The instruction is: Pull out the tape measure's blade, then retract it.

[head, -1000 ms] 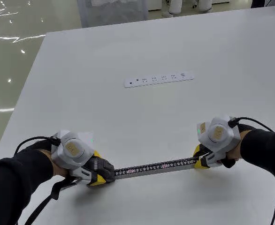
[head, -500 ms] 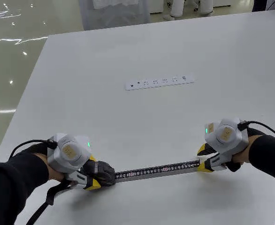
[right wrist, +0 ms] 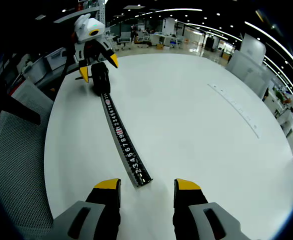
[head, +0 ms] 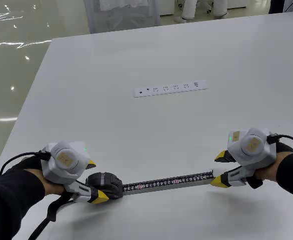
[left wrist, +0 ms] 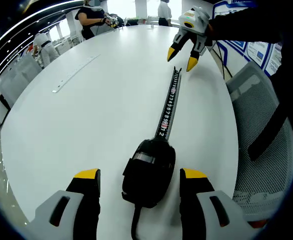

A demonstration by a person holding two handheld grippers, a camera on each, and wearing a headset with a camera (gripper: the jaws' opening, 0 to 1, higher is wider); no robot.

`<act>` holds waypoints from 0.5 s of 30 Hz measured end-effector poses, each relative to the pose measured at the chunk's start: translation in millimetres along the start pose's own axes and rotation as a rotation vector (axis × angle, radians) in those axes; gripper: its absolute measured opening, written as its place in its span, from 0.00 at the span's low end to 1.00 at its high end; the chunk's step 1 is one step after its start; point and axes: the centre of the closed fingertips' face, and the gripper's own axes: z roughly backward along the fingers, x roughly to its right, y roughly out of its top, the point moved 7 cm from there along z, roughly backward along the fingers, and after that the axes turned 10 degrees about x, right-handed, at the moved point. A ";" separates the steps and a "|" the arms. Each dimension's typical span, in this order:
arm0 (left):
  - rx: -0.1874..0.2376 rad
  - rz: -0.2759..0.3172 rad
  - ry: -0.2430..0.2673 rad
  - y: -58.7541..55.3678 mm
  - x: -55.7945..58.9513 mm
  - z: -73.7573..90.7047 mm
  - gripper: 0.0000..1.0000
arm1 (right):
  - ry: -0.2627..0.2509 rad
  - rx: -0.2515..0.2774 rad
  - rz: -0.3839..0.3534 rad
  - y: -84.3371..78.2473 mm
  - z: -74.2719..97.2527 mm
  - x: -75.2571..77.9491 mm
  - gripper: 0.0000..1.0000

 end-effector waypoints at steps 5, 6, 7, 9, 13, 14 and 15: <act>0.035 0.040 0.028 -3.4 0.8 5.4 0.69 | -0.046 0.039 -0.057 -10.2 14.7 -2.5 0.43; 0.045 0.057 0.034 -3.6 1.5 6.1 0.70 | -0.050 0.039 -0.059 -12.3 16.8 -3.1 0.44; 0.054 0.072 0.039 -4.0 1.9 7.1 0.71 | -0.055 0.041 -0.062 -14.3 18.8 -3.9 0.45; 0.072 0.104 0.045 -6.1 3.8 9.2 0.73 | -0.070 0.048 -0.074 -17.8 23.5 -5.2 0.46; 0.097 0.158 0.059 -12.4 7.9 12.9 0.78 | -0.104 0.053 -0.083 -24.6 31.9 -5.4 0.50; 0.109 0.163 0.082 -13.1 7.3 14.0 0.80 | -0.110 0.054 -0.080 -25.6 33.6 -5.6 0.50; 0.122 0.176 0.100 -15.0 7.5 15.6 0.82 | -0.118 0.050 -0.070 -26.6 36.4 -7.1 0.51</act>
